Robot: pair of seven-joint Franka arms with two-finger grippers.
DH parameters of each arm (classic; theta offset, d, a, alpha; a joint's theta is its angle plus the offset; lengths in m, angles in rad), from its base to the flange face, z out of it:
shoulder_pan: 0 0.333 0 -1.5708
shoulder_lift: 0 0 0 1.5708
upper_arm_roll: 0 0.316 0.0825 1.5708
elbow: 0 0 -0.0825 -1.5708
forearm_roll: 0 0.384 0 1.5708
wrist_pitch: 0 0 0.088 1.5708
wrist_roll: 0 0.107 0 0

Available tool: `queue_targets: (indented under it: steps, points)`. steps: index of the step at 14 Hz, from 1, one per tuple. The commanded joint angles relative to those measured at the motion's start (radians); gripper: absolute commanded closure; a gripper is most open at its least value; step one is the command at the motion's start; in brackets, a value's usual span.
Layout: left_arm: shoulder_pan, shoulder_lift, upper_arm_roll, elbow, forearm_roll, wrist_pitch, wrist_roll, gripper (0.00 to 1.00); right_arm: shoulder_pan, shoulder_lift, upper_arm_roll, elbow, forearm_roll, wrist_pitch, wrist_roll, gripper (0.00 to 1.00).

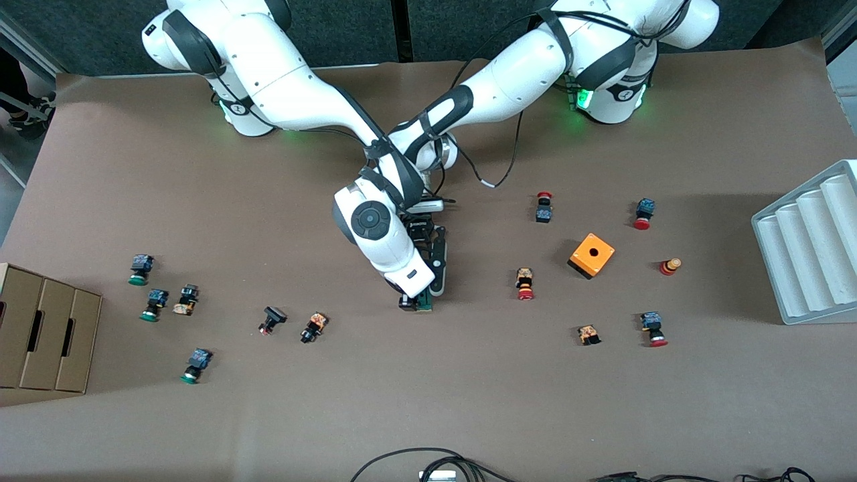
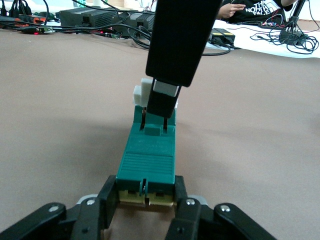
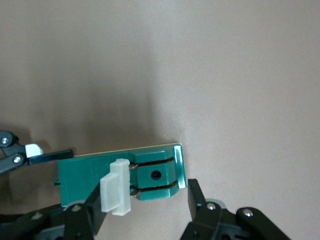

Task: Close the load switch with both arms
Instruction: 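Slide the white lever along the switch toward its hole end with the right gripper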

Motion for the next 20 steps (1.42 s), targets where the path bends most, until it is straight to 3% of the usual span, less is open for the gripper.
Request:
queue_targets:
  steps: [1,20]
  points:
    - [-0.012,0.016,0.011,0.015,0.01,0.003,-0.022,0.59,-0.006,-0.006,0.001,0.007,0.003,0.02,-0.002,0.34]
    - [-0.011,0.015,0.011,0.017,0.01,0.003,-0.017,0.59,-0.009,0.005,-0.008,0.049,0.004,0.024,-0.008,0.42]
